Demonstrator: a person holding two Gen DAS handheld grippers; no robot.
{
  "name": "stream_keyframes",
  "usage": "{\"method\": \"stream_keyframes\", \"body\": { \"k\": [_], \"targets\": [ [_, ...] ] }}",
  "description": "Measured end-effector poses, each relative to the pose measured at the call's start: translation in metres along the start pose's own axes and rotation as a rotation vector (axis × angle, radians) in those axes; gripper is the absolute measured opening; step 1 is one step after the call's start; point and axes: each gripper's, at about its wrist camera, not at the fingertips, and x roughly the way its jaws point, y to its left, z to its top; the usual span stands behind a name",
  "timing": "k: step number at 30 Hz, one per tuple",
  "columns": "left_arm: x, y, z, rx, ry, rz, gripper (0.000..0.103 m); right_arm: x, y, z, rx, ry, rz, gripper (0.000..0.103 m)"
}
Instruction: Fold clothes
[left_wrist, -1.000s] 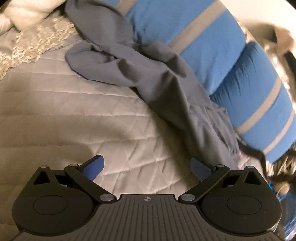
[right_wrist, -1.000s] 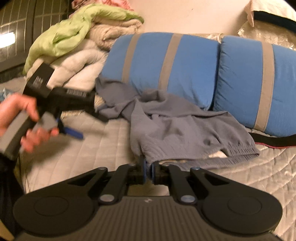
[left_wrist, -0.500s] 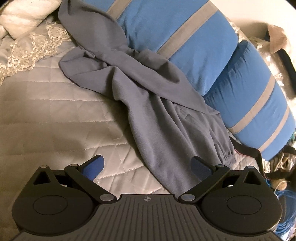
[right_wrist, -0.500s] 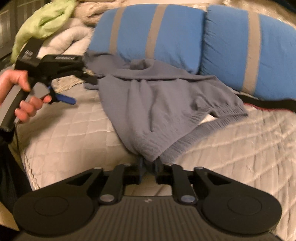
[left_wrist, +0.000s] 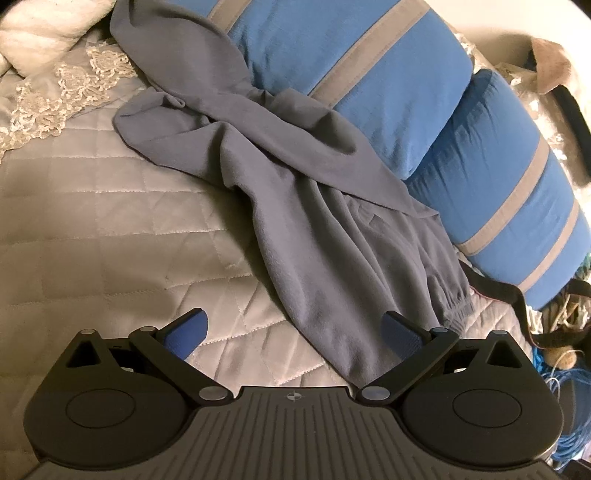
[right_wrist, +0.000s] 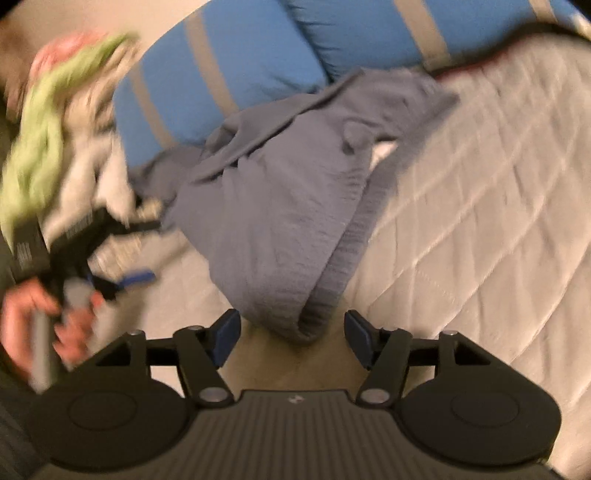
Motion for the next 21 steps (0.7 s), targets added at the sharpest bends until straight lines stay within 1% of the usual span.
{"method": "stream_keyframes", "body": {
  "k": [2,4,8,13,16,21],
  "targets": [
    [0.001,0.000,0.000,-0.002,0.003,-0.001,0.102,0.003,-0.014,0.002,0.137,0.013,0.065,0.072],
    [0.001,0.000,0.000,-0.001,0.005,-0.003,0.102,0.004,-0.026,0.002,0.241,0.024,0.101,0.070],
    [0.002,0.000,-0.001,-0.001,0.009,-0.003,0.102,0.005,-0.038,0.002,0.364,0.051,0.158,0.069],
    [0.004,-0.002,-0.003,0.006,0.017,-0.006,0.102,0.011,-0.042,0.003,0.423,0.071,0.191,0.070],
    [0.006,-0.004,-0.004,0.013,0.019,-0.008,0.102,0.016,-0.044,0.005,0.447,0.070,0.200,0.072],
    [0.009,-0.009,-0.008,0.028,0.026,-0.012,0.102,0.028,-0.041,0.010,0.458,0.032,0.199,0.073]
  ]
}}
